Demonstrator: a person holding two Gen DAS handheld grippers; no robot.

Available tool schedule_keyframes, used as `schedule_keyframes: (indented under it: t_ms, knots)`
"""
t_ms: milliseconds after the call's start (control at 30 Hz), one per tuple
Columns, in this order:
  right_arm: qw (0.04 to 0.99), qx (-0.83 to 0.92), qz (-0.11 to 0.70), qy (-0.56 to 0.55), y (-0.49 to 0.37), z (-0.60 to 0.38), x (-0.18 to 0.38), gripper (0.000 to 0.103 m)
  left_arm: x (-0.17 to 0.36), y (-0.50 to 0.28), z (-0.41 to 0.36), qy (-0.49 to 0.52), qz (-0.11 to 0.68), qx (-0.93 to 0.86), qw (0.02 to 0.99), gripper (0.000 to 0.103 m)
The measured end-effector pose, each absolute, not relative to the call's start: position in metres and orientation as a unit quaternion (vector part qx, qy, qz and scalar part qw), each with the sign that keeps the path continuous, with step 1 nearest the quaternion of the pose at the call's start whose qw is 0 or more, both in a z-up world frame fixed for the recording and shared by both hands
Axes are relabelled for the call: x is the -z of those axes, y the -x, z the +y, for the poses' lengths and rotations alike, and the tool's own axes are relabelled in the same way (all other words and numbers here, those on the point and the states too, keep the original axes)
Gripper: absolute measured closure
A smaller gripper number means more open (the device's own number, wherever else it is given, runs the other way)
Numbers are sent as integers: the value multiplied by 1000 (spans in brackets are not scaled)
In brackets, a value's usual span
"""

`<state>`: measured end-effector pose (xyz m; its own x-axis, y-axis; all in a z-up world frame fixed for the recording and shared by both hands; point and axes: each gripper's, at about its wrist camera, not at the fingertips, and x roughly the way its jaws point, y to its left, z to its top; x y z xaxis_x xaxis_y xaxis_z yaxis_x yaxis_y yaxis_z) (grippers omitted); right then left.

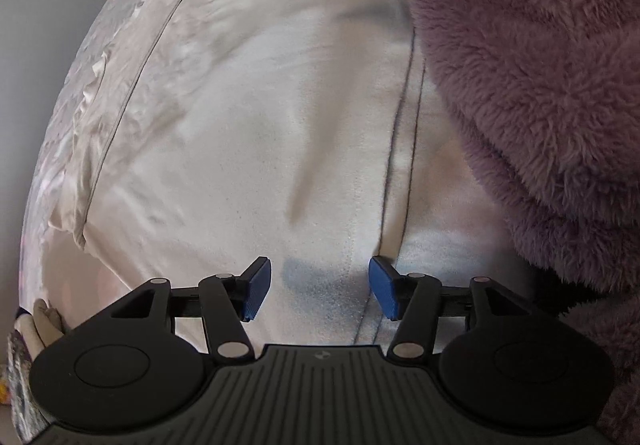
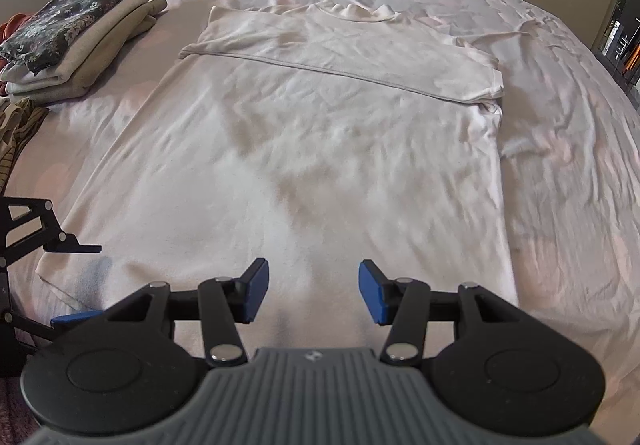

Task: Fold clothes
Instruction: 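Grasp the folded shirt edge with the left tool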

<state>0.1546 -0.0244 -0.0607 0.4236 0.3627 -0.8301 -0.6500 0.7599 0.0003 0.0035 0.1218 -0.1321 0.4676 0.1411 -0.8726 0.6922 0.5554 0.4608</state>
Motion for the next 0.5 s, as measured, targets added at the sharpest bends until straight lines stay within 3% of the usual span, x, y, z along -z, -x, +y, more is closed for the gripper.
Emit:
schedule_keyframes:
  t_ms: [133, 267, 300, 333, 500]
  knots:
    - [824, -308, 439, 181, -152, -19, 62, 49, 135, -4, 122, -440, 476, 172, 742, 43]
    - [818, -314, 435, 205, -149, -13, 65, 49, 133, -5, 126, -417, 487, 185, 745, 65]
    - [816, -315, 436, 211, -148, -11, 66, 49, 133, -5, 125, -417, 488, 188, 744, 75]
    - [812, -319, 438, 216, -148, -10, 68, 49, 134, -4, 124, -429, 484, 174, 742, 98]
    - [780, -357, 456, 238, -145, -3, 73, 49, 136, -10, 128, -430, 490, 142, 745, 103]
